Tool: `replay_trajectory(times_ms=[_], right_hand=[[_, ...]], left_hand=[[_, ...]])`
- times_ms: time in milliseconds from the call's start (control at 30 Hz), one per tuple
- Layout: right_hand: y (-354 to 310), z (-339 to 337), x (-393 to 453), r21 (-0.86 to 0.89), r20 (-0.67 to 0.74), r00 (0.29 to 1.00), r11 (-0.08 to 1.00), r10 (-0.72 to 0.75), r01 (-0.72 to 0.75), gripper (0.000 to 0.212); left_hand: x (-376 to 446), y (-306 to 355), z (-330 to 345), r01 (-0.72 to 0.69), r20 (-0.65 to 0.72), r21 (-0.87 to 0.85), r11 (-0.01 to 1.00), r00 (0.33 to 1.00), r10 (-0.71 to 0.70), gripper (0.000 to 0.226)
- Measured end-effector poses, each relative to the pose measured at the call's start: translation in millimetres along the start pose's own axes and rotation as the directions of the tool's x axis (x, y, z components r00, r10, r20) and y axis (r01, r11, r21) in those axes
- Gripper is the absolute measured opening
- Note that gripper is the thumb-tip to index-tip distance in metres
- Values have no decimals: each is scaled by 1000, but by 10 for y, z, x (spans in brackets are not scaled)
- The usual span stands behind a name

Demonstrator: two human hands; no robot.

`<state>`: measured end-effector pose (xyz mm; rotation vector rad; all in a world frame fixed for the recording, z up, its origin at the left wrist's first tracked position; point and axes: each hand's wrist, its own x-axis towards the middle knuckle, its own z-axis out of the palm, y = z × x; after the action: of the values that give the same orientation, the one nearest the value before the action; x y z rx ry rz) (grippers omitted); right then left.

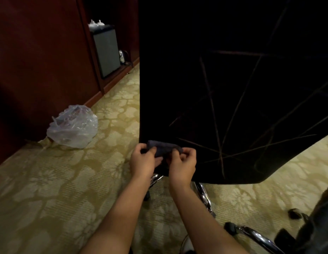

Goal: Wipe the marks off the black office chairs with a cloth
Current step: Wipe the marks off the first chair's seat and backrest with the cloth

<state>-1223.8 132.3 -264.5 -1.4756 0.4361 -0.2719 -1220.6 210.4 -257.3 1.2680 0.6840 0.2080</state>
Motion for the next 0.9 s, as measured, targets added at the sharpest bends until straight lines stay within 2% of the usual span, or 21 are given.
replay_trajectory(times_ms=[33, 100, 200, 333, 400, 500, 600, 667, 733, 800, 900], right_hand=[[-122, 16, 19, 24, 26, 999, 999, -23, 22, 17], [-462, 56, 35, 57, 44, 995, 995, -87, 84, 17], [-1080, 74, -43, 119, -35, 970, 963, -240, 242, 17], [-1791, 47, -211, 226, -79, 899, 871, -430, 437, 14], [-1960, 47, -248, 218, -68, 866, 840, -495, 497, 17], [-1831, 70, -224, 61, -42, 858, 855, -513, 514, 24], [-1372, 72, -165, -100, -50, 941, 940, -334, 328, 21], [-1131, 47, -154, -127, -42, 978, 972, -205, 199, 18], [-1095, 17, -145, -119, -24, 983, 977, -179, 175, 16], [-1282, 7, -141, -109, -14, 970, 965, -242, 239, 15], [-1787, 22, -194, -15, -45, 929, 930, -368, 368, 15]], left_hand=[[-35, 115, 24, -13, 9, -35, 999, 1000, 14, 9], [-119, 375, 74, -138, 5, 25, 990, 990, 138, 5], [-339, 888, 166, -362, 42, 83, 929, 932, 359, 8], [-638, 1532, 257, -494, 61, -162, 854, 859, 509, 6], [-696, 1683, 271, -548, 47, -179, 817, 825, 563, 4], [-572, 1467, 246, -545, 10, -36, 838, 838, 546, 3], [-394, 943, 190, -416, 8, 155, 896, 908, 420, 9], [-359, 721, 160, -312, 27, 113, 943, 950, 311, 14], [-352, 694, 142, -262, 40, 28, 965, 965, 261, 14], [-381, 858, 146, -289, 37, -43, 956, 956, 291, 14], [-517, 1323, 208, -423, 42, -131, 897, 901, 431, 7]])
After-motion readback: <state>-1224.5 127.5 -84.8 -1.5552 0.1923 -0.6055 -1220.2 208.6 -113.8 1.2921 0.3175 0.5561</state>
